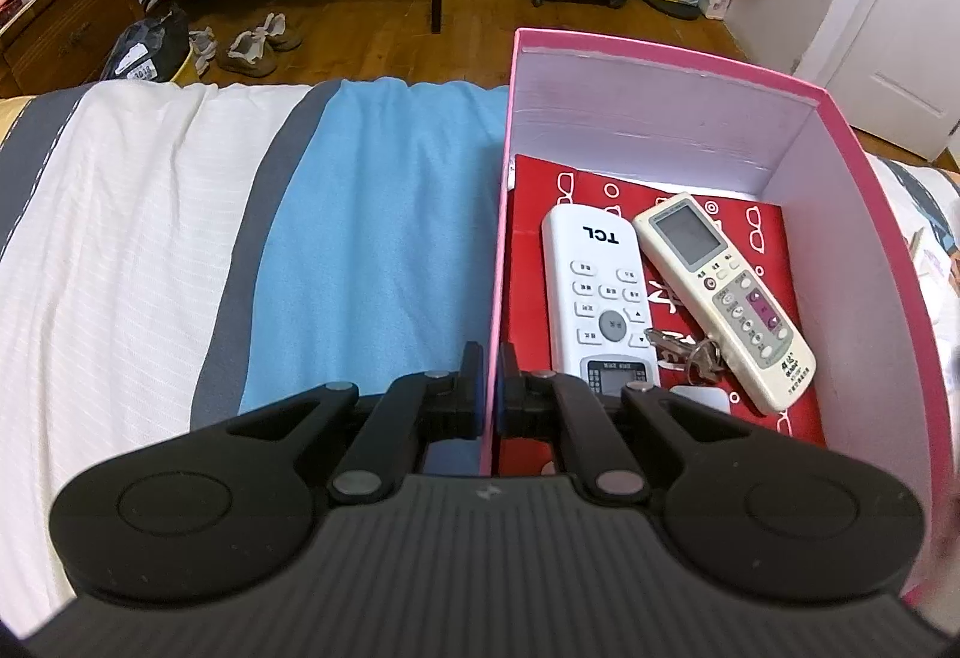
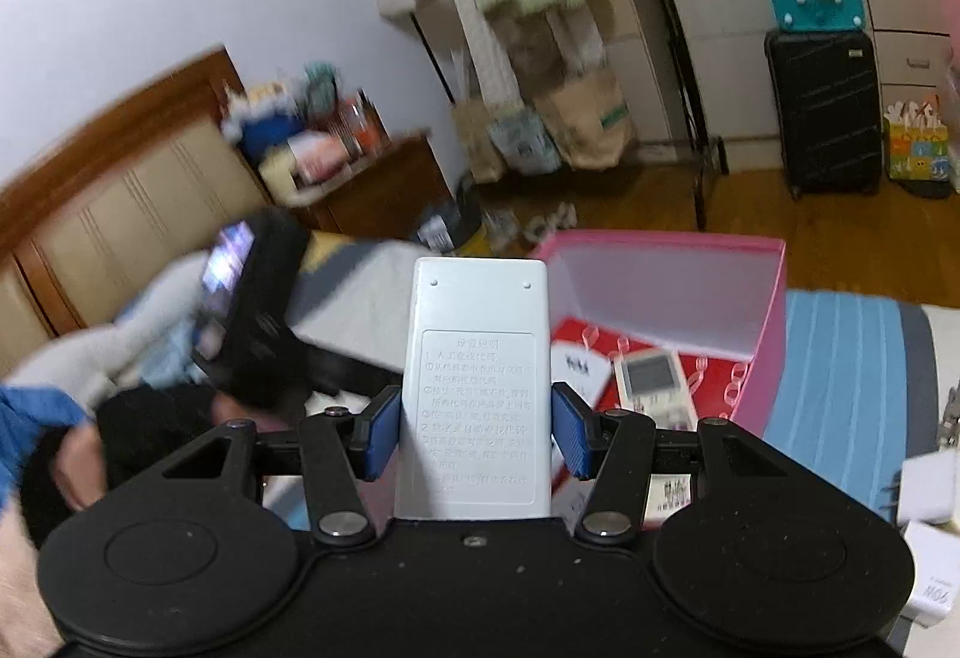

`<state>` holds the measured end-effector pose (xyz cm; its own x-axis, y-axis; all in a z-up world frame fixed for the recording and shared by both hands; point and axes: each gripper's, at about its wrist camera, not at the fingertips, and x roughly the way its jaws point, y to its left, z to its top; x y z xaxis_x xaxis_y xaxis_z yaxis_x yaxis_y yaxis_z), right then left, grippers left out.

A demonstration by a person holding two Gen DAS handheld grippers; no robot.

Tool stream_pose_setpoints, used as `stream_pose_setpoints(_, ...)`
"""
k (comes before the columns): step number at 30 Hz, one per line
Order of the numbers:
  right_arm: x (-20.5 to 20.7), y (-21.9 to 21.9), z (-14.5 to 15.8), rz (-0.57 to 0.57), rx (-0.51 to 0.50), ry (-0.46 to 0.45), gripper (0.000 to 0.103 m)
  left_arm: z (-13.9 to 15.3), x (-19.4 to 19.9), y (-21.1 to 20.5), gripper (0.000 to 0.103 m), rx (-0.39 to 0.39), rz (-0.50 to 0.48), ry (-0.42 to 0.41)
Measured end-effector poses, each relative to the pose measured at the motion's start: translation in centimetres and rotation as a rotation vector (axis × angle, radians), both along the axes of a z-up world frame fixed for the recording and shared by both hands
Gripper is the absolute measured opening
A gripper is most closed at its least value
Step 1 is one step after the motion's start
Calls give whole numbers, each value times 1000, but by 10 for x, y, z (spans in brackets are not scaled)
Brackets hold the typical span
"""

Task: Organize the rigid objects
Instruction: 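Carry the large white remote into the pink box and release it, then return the right tool to the pile and grasp the large white charger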

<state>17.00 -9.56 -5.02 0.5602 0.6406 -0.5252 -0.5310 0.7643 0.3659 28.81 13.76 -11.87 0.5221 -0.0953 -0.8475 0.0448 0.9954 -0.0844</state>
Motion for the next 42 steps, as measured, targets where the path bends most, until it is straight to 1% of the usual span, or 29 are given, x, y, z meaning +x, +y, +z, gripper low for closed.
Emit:
stream_pose_setpoints(2,1,7,-7,-13,-52,11,58,-1,0,0,3,2,-2,-2)
stream_pose_setpoints(4,4,16,-11,-33,-138,3,58,-1,-1,0,3,-2,-1,-1)
stream_pose_setpoints(8,13,32,-20,-107,-291,67,58,-1,-1,0,3,1,-4,-1)
stream_pose_setpoints(10,14,35,-25,-128,-329,90,58,-1,-1,0,3,-2,-7,-3)
stream_pose_setpoints(14,11,40,-30,-124,-375,64,58,-1,1,1,3,-3,-6,-1)
stream_pose_setpoints(16,10,37,-26,-116,-370,76,58,-1,1,2,3,-7,-6,0)
stream_pose_setpoints(18,7,27,-13,-114,-354,68,66,-1,2,2,3,-11,-6,1)
stream_pose_setpoints(19,5,20,-5,-119,-348,55,67,-1,2,2,3,-10,-5,1)
stream_pose_setpoints(21,6,5,9,-140,-324,40,68,-1,2,2,3,-9,-5,2)
stream_pose_setpoints(25,7,-34,29,-170,-264,62,68,0,2,2,3,-4,-3,1)
stream_pose_setpoints(28,7,-60,34,-209,-285,58,68,0,2,1,3,1,-1,3)
stream_pose_setpoints(30,10,-74,34,-232,-324,92,68,0,1,0,3,8,-5,2)
stream_pose_setpoints(32,12,-87,28,-261,-352,140,68,0,1,-1,3,18,-7,1)
stream_pose_setpoints(34,17,-102,19,-274,-330,213,68,0,0,-2,3,22,-7,2)
stream_pose_setpoints(36,25,-120,7,-313,-292,291,68,0,0,-3,3,23,-10,0)
stream_pose_setpoints(42,41,-152,-40,-417,-247,404,68,1,0,-5,3,41,-15,-3)
